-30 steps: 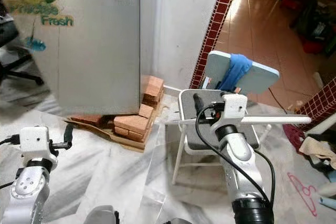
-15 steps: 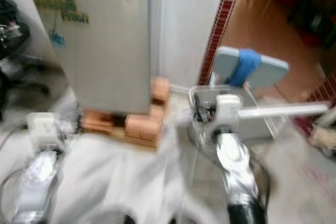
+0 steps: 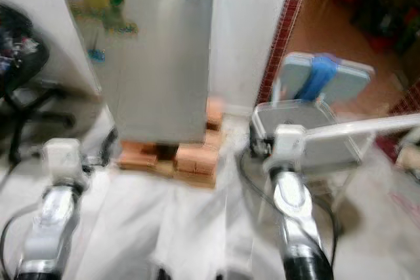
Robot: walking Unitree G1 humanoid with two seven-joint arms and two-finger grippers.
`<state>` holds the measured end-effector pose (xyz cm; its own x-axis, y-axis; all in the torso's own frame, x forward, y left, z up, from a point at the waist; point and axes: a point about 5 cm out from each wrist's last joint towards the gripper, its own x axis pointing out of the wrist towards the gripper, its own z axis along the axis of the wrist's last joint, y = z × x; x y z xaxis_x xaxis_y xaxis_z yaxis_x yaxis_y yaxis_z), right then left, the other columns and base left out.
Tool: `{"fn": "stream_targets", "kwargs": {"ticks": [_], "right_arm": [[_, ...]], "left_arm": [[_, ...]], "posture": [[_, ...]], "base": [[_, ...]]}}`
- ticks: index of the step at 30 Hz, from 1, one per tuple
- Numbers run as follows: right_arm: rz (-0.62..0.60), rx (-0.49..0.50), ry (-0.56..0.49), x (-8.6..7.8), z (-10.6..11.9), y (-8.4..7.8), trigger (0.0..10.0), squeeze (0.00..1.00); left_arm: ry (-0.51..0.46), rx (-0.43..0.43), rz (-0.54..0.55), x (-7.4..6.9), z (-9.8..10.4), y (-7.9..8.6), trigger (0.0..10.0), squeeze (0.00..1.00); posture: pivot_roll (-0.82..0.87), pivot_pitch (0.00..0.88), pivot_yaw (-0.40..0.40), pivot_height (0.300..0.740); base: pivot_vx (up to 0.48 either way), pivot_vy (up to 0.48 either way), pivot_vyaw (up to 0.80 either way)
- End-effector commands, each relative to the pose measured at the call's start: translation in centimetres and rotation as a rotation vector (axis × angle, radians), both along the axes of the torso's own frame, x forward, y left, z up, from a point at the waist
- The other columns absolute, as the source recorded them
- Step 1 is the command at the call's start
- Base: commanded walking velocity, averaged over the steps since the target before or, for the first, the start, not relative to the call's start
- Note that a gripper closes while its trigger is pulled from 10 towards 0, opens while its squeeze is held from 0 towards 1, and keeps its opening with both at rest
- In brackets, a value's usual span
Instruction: Restocking fridge
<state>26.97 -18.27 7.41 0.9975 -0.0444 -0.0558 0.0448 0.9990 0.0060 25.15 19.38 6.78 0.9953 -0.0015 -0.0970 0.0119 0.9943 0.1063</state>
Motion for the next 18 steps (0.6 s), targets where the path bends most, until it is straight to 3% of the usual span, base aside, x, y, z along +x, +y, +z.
{"fn": "stream_targets", "kwargs": {"ticks": [1,5,8,14,18], "right_arm": [[0.018,0.049,-0.005,0.2,0.2,0.7,10.0,0.00],[0.018,0.143,-0.010,0.1,0.2,0.7,10.0,0.00],[-0.001,0.044,-0.028,0.0,0.5,0.2,10.0,0.00],[0.017,0.006,-0.020,0.1,0.5,0.0,10.0,0.00],[0.008,0.021,-0.012,0.2,0.3,-0.3,10.0,0.00]], "left_arm": [[-0.007,0.011,0.011,0.0,0.2,0.7,10.0,0.00],[-0.003,0.005,0.004,-0.1,0.0,0.6,10.0,0.00],[-0.002,-0.006,0.009,-0.2,-0.2,0.5,10.0,0.00],[-0.004,-0.013,0.003,-0.2,-0.3,0.2,10.0,0.00],[-0.009,-0.016,0.001,-0.2,-0.3,0.2,10.0,0.00]], "posture": [[0.09,0.000,-0.055,0.740],[0.09,0.000,-0.057,0.740],[0.09,0.000,-0.060,0.740],[0.09,0.000,-0.063,0.740],[0.09,0.000,-0.066,0.740]], "base": [[0.000,0.480,0.00],[0.000,0.480,0.00],[0.000,0.480,0.00],[0.000,0.480,0.00],[0.000,0.480,-0.80]]}}
